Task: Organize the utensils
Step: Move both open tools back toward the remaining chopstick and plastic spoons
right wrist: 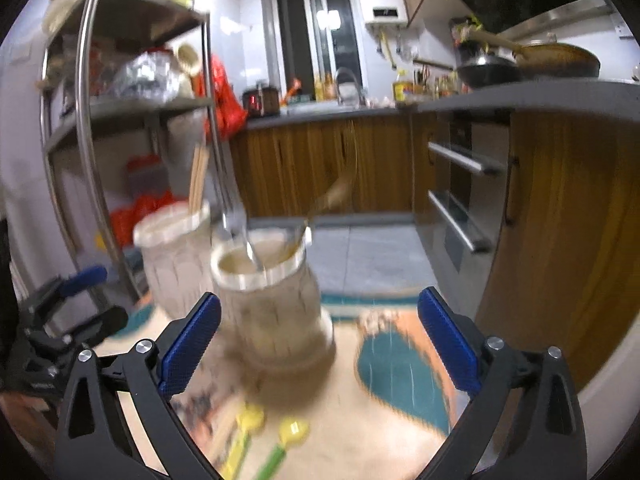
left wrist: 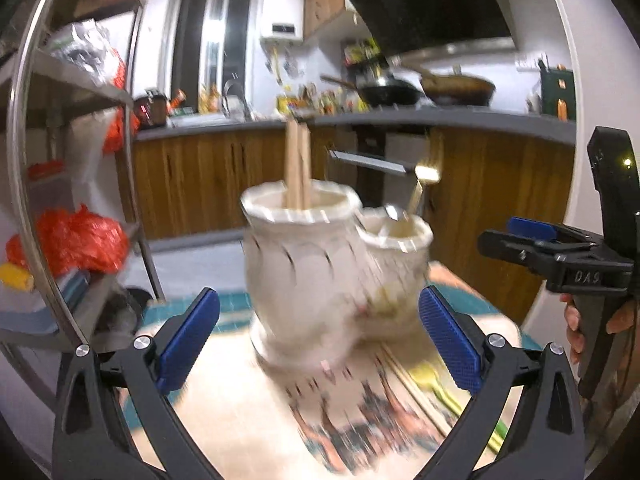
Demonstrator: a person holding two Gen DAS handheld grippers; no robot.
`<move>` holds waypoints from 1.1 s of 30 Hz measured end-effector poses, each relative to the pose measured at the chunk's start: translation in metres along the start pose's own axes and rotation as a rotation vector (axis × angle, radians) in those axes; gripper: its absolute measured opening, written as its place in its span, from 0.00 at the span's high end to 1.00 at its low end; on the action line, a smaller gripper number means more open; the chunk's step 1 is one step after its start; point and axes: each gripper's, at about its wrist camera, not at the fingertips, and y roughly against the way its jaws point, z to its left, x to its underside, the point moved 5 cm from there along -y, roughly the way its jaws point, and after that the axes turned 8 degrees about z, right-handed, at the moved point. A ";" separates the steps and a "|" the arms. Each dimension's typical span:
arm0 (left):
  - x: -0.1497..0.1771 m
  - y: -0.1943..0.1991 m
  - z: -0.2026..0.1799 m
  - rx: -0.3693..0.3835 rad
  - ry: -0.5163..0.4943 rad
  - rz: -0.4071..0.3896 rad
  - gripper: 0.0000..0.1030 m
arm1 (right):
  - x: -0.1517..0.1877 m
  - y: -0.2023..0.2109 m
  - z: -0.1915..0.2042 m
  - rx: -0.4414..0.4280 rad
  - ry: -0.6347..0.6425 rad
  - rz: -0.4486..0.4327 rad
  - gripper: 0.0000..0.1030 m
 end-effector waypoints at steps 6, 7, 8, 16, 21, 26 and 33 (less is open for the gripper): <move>0.032 -0.008 -0.014 -0.001 -0.010 0.136 0.05 | 0.045 -0.006 -0.002 0.015 0.009 0.141 0.05; 0.037 -0.009 -0.014 -0.008 -0.012 0.153 0.05 | 0.050 -0.007 -0.002 0.009 0.007 0.159 0.05; 0.041 -0.009 -0.014 -0.013 -0.012 0.164 0.05 | 0.056 -0.008 -0.001 -0.002 0.005 0.185 0.05; 0.060 -0.004 -0.004 -0.013 0.038 0.204 0.05 | 0.085 -0.012 0.015 0.006 0.019 0.330 0.07; 0.063 -0.003 -0.006 -0.012 0.018 0.206 0.05 | 0.092 -0.016 0.024 0.012 0.022 0.405 0.32; 0.063 -0.004 -0.006 -0.019 -0.001 0.199 0.05 | 0.093 -0.025 0.035 -0.009 0.016 0.484 0.55; 0.064 -0.002 -0.012 0.014 -0.022 0.207 0.05 | 0.093 -0.039 0.042 0.020 0.051 0.538 0.74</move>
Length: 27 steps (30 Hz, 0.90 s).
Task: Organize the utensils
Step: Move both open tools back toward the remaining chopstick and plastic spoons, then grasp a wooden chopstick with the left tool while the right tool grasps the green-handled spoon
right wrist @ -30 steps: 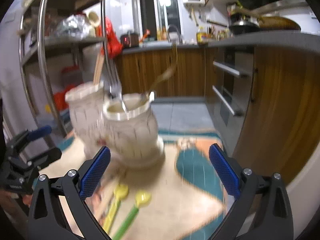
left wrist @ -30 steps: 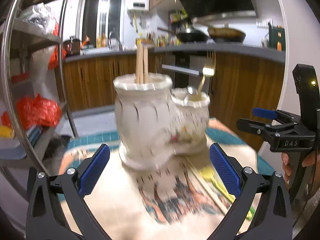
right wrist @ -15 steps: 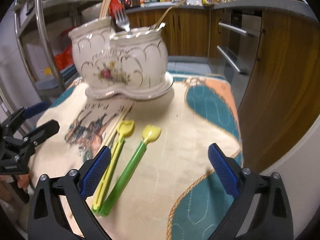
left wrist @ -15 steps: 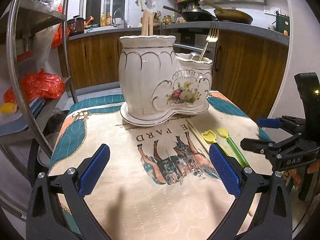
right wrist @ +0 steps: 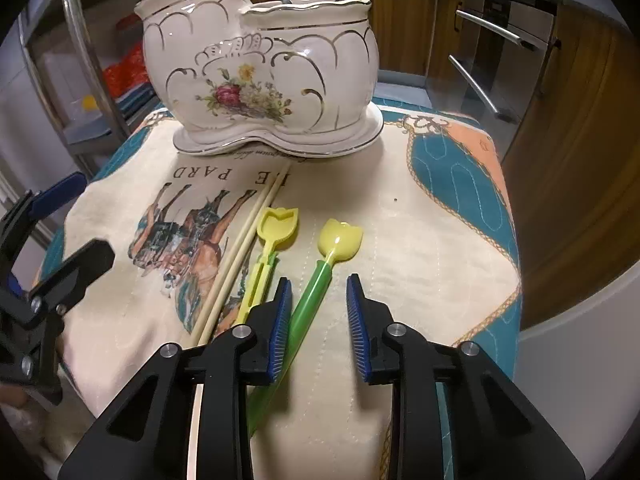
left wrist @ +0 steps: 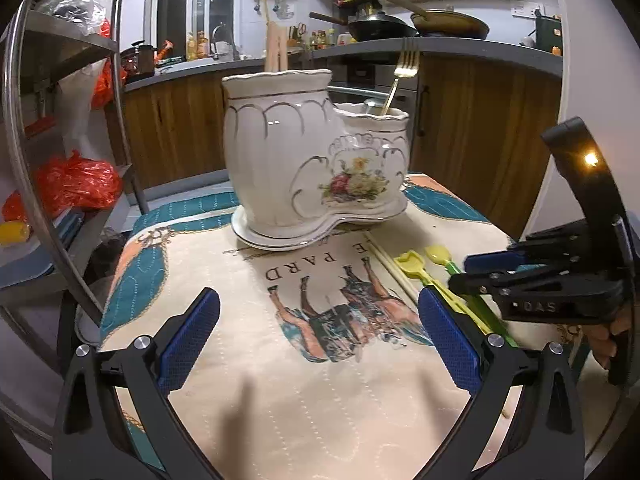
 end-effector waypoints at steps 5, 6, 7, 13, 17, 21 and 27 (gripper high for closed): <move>-0.002 -0.004 -0.008 0.008 0.005 0.058 0.05 | 0.000 0.001 -0.006 -0.017 0.001 0.002 0.89; -0.003 -0.005 -0.008 0.005 0.007 0.071 0.05 | 0.000 0.001 -0.007 -0.014 0.004 0.000 0.90; -0.003 -0.006 -0.010 0.002 0.009 0.088 0.05 | 0.001 0.003 -0.008 -0.006 0.007 -0.010 0.90; -0.003 -0.021 -0.028 0.020 0.040 0.239 0.14 | 0.005 0.025 -0.021 0.011 0.016 -0.111 0.90; -0.002 -0.030 -0.043 0.049 0.039 0.316 0.43 | 0.010 0.032 -0.028 -0.025 -0.002 -0.161 0.90; -0.001 -0.033 -0.054 0.059 0.044 0.358 0.56 | 0.015 0.037 -0.031 -0.066 0.005 -0.185 0.90; -0.002 -0.040 -0.062 0.012 0.028 0.390 0.69 | 0.020 0.047 -0.033 -0.070 0.036 -0.225 0.90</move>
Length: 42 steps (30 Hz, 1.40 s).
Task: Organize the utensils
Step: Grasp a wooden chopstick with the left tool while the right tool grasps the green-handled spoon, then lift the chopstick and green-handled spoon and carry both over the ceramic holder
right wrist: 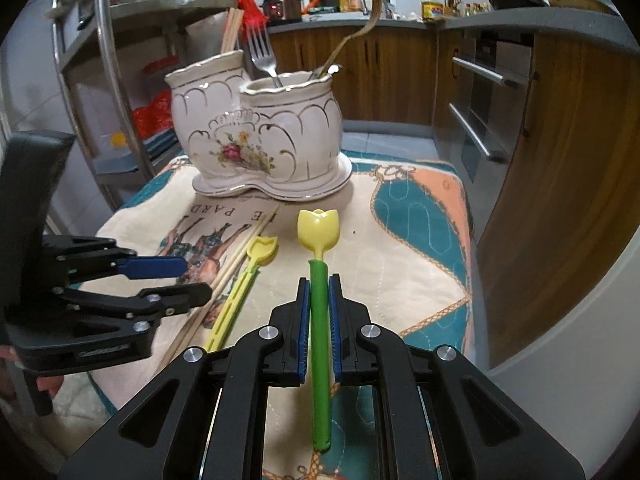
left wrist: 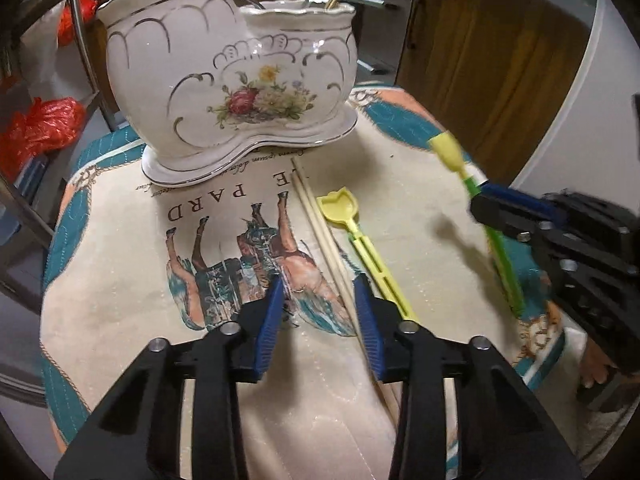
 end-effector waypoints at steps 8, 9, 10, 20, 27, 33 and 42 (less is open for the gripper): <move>-0.004 -0.007 -0.007 -0.054 -0.025 0.041 0.74 | 0.005 0.006 0.003 -0.023 0.008 -0.025 0.90; -0.006 -0.008 -0.008 -0.053 -0.022 0.046 0.74 | 0.005 0.005 0.003 -0.025 0.008 -0.024 0.90; -0.010 -0.010 -0.009 -0.051 -0.020 0.051 0.75 | 0.006 0.004 0.003 -0.027 0.007 -0.021 0.90; -0.001 0.001 0.007 -0.045 -0.173 0.098 0.96 | 0.009 0.003 0.003 -0.049 0.006 -0.010 0.90; 0.014 0.008 0.033 -0.070 -0.215 0.138 0.95 | 0.010 -0.002 0.009 -0.050 0.021 0.002 0.90; 0.007 0.001 0.038 -0.047 -0.177 0.100 0.94 | 0.004 0.010 0.019 -0.061 0.039 -0.062 0.90; 0.008 0.050 0.039 -0.016 -0.232 -0.175 0.95 | -0.020 0.037 0.022 -0.072 0.034 -0.204 0.90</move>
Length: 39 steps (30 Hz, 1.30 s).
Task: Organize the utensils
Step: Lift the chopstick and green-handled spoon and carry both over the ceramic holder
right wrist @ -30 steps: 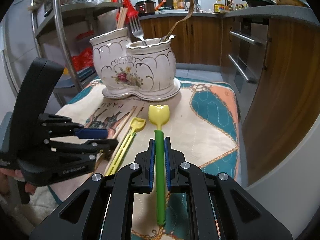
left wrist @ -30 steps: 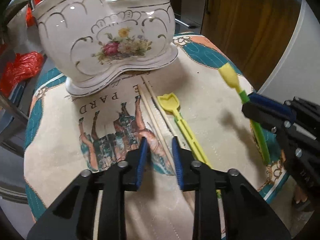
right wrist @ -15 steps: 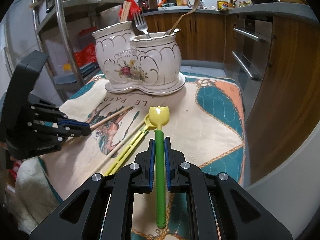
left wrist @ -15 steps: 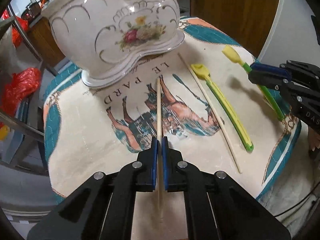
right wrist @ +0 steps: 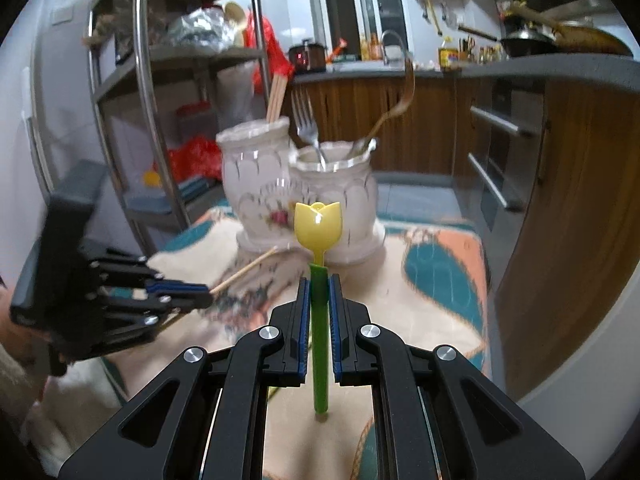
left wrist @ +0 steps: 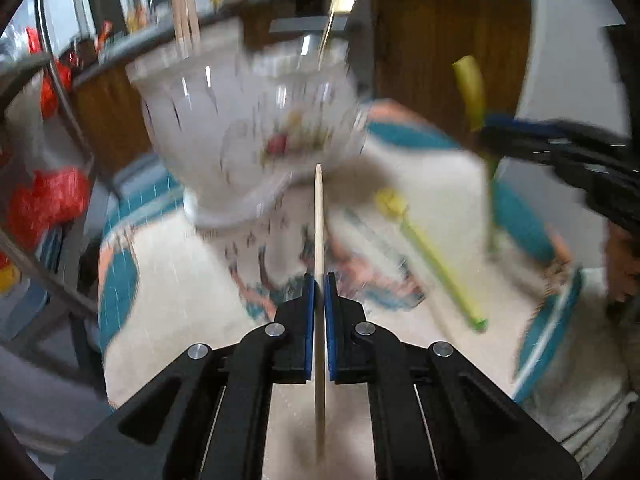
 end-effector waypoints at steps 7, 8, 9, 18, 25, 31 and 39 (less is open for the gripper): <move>-0.018 0.058 0.018 -0.016 0.015 -0.270 0.95 | -0.044 0.007 0.000 0.018 -0.004 -0.139 0.90; -0.024 0.066 0.026 -0.013 0.039 -0.311 0.95 | -0.049 0.007 0.000 0.020 -0.005 -0.152 0.90; -0.028 0.072 0.032 -0.013 0.056 -0.334 0.95 | -0.057 0.007 0.000 0.023 -0.006 -0.172 0.90; -0.088 0.113 0.075 -0.012 0.189 -0.590 0.95 | -0.119 0.008 -0.010 0.005 -0.069 -0.347 0.90; -0.134 0.110 0.098 0.042 0.283 -0.687 0.95 | -0.145 0.000 -0.020 -0.007 -0.100 -0.432 0.90; -0.154 0.089 0.111 -0.002 0.361 -0.757 0.95 | -0.139 -0.026 -0.026 -0.016 -0.094 -0.407 0.90; -0.139 0.046 0.115 -0.062 0.400 -0.718 0.95 | -0.124 -0.058 -0.017 -0.023 -0.023 -0.291 0.90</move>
